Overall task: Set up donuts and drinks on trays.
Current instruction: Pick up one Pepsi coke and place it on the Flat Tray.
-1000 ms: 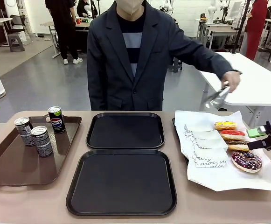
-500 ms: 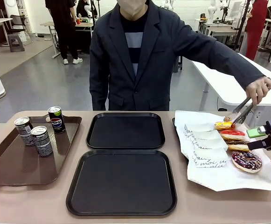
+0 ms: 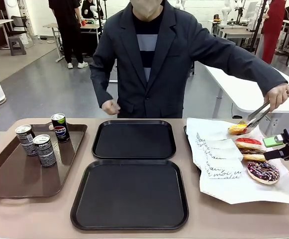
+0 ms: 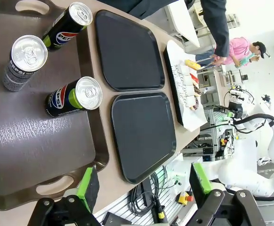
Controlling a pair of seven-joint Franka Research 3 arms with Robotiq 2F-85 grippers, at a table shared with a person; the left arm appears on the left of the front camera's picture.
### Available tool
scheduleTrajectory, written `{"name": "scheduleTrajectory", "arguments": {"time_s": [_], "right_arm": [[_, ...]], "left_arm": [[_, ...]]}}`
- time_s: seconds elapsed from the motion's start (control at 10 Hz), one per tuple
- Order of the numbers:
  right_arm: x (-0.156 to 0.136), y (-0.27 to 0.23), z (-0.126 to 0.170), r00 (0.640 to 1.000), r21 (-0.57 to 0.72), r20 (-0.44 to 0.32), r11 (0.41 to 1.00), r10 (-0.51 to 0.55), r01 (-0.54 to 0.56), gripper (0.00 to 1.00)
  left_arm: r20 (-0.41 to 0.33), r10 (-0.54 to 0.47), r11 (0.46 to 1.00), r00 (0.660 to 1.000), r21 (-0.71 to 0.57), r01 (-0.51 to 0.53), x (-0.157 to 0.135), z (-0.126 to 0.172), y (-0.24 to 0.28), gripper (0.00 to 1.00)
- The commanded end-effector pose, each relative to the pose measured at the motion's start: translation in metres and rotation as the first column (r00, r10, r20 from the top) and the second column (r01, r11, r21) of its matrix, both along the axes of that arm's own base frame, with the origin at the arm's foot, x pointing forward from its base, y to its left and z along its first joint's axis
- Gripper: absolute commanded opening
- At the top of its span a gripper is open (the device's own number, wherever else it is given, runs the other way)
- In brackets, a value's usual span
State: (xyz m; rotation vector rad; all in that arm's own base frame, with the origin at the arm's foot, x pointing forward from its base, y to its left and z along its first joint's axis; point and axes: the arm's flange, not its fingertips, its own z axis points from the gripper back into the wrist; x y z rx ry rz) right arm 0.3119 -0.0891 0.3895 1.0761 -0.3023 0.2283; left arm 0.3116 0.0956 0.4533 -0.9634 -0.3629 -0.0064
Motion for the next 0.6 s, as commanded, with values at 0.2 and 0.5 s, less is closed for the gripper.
{"name": "scheduleTrajectory", "arguments": {"time_s": [0.2, 0.5], "right_arm": [[0.0019, 0.0009, -0.0015, 1.0, 0.027, 0.02, 1.0, -0.001, 0.001, 1.0], [0.0019, 0.0009, -0.0015, 1.0, 0.027, 0.02, 1.0, -0.001, 0.001, 1.0]], "left_arm": [[0.021, -0.001, 1.0, 1.0, -0.02, 0.002, 0.0012, 0.0007, 0.0012, 1.0], [0.021, -0.001, 1.0, 1.0, -0.02, 0.002, 0.0012, 0.0007, 0.0012, 1.0]]}}
